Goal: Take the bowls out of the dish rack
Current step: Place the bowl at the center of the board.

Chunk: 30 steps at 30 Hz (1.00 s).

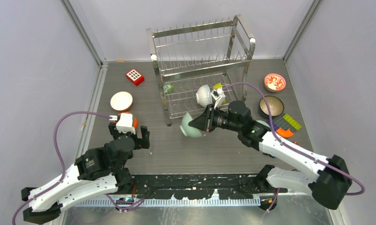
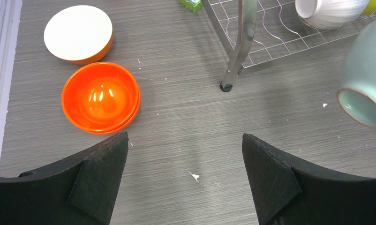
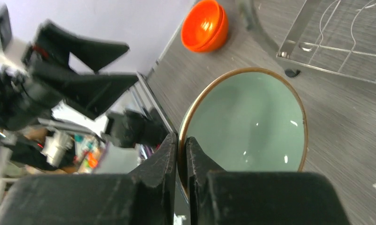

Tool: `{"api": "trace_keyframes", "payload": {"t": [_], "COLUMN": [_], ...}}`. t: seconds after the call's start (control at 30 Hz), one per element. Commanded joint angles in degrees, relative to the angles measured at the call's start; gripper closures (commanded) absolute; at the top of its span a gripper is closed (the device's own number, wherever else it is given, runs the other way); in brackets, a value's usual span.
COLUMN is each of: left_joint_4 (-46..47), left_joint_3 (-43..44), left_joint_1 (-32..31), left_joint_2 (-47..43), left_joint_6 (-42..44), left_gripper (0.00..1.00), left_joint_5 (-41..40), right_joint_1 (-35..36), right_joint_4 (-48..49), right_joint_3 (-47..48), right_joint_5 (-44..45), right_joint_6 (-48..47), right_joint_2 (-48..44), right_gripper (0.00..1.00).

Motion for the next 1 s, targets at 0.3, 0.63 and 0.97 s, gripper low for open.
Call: {"api": "trace_keyframes", "payload": {"t": [0.3,0.63,0.97], "left_joint_4": [3.46,-0.38,5.71], "left_joint_3": [3.93,15.08,13.69], "left_joint_1": [0.04,0.04,0.05], "left_joint_2": [1.36,18.26,19.46], "left_joint_6": [-3.93,-3.62,-8.64], "left_gripper": [0.07,0.05,0.04], "left_joint_5": [12.14,30.41,40.18], "right_joint_1": [18.64,41.36,56.72], "right_joint_4": [-43.00,-45.57,-43.98], "right_joint_3": [17.36,19.21,18.24], "right_joint_5": [26.73,51.44,62.30], "right_joint_6": [-32.71,-50.98,-66.32], "right_joint_2": [-9.94,-3.85,0.67], "right_gripper": [0.99,0.99,0.99]}}
